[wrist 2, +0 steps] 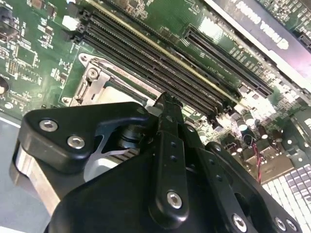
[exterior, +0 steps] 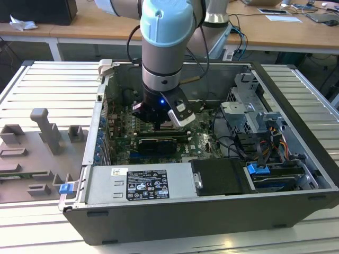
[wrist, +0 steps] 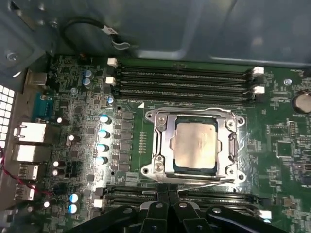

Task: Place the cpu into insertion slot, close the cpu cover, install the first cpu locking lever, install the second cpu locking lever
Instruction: 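Install the second cpu locking lever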

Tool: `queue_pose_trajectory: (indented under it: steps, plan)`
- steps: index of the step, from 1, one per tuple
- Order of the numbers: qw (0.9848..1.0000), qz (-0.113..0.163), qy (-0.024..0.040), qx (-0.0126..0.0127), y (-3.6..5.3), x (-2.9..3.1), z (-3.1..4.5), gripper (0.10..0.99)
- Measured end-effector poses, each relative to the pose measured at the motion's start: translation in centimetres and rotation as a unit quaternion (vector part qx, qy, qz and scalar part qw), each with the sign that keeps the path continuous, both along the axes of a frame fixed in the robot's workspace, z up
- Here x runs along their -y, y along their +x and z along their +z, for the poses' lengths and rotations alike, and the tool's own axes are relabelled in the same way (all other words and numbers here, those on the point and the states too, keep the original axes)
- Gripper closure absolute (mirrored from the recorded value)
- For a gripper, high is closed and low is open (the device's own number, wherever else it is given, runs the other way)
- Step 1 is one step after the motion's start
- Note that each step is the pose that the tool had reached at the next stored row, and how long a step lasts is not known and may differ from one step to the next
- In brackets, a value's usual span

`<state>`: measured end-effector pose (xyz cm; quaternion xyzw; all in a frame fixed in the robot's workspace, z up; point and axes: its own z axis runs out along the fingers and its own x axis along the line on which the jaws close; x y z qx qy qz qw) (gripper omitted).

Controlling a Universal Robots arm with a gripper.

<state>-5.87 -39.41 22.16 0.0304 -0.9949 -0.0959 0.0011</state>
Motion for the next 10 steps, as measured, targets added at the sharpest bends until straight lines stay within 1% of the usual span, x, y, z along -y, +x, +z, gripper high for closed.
queue_pose_trajectory:
  steps: [1,4,5,7,10]
  plan:
    - [1.0000,0.000,0.0037,0.0000,-0.05,0.06,-0.06,0.980]
    - [0.9998,0.000,0.0180,0.0000,-0.28,0.36,-0.25,0.980]
    - [0.9997,0.000,0.0235,0.0001,-0.40,0.50,-0.29,0.980]
    - [0.9995,0.000,0.0317,0.0000,-0.61,0.90,-0.43,0.980]
    - [0.9994,0.000,0.0355,0.0001,-0.64,1.12,-0.89,0.980]
